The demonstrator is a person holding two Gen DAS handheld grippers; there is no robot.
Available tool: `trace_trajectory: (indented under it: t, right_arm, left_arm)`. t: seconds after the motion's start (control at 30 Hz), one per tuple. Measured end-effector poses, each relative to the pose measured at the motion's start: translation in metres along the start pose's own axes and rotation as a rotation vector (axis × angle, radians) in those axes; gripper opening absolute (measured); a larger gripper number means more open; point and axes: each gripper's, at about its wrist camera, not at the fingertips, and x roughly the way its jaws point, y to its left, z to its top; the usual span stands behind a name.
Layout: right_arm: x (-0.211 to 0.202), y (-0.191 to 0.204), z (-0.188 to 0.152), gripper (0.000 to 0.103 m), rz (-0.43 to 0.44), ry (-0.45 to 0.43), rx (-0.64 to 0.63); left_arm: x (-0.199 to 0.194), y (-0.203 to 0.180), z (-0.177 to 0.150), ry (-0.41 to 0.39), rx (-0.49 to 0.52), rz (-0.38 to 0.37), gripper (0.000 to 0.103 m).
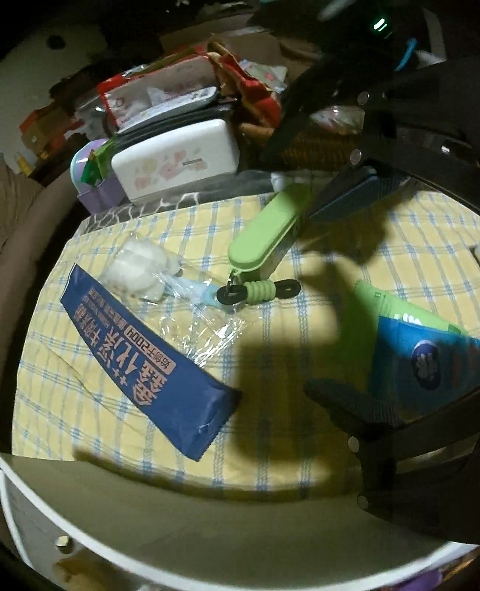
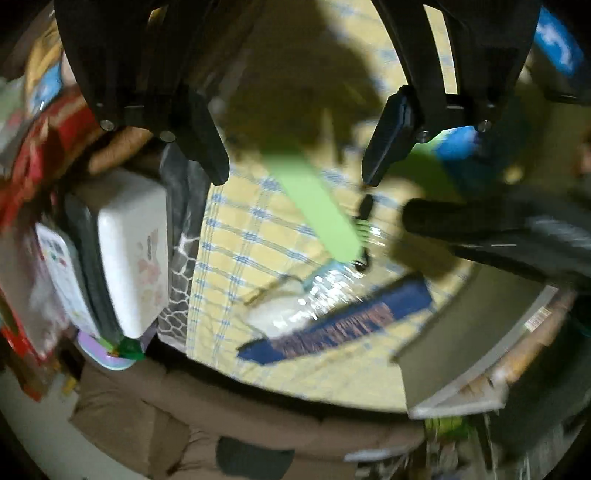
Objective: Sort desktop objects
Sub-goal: 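Reach the right gripper to the light green case and grasp it, then lift the light green case and carry it over the white box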
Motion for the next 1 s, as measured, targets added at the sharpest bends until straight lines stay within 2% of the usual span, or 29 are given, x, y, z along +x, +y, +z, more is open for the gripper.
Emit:
trace_trajectory:
  t: [0.1, 0.13, 0.17, 0.27, 0.37, 0.53, 0.7, 0.87, 1.0]
  right_arm:
    - [0.026, -0.001, 0.004, 0.065, 0.018, 0.046, 0.002]
    - [0.032, -0.001, 0.003, 0.049, 0.041, 0.058, 0.016]
    - [0.038, -0.001, 0.002, 0.037, 0.062, 0.075, 0.031]
    - [0.041, -0.002, -0.004, 0.025, 0.094, 0.075, 0.06]
    - [0.026, -0.004, -0.009, 0.025, 0.138, 0.069, 0.105]
    - [-0.024, -0.002, -0.012, 0.025, 0.199, 0.042, 0.122]
    - [-0.089, 0.004, -0.014, 0.025, 0.27, -0.022, 0.152]
    - [-0.154, 0.036, -0.006, 0.025, 0.373, -0.085, 0.167]
    - [-0.187, 0.081, 0.007, 0.025, 0.431, -0.126, 0.149]
  left_arm:
    - [0.003, -0.002, -0.002, 0.007, 0.014, 0.014, 0.088]
    - [0.003, -0.002, -0.004, 0.009, 0.017, 0.011, 0.088]
    - [0.003, -0.003, -0.006, 0.011, 0.02, 0.008, 0.088]
    - [-0.001, -0.004, -0.011, 0.019, 0.031, 0.0, 0.088]
    - [-0.012, -0.005, -0.018, 0.013, 0.041, -0.015, 0.088]
    - [-0.046, -0.012, -0.033, -0.011, 0.046, -0.076, 0.088]
    - [-0.101, -0.019, -0.057, -0.076, 0.074, -0.147, 0.089]
    - [-0.157, 0.006, -0.082, -0.131, 0.063, -0.166, 0.089]
    - [-0.199, 0.046, -0.102, -0.175, 0.035, -0.134, 0.089]
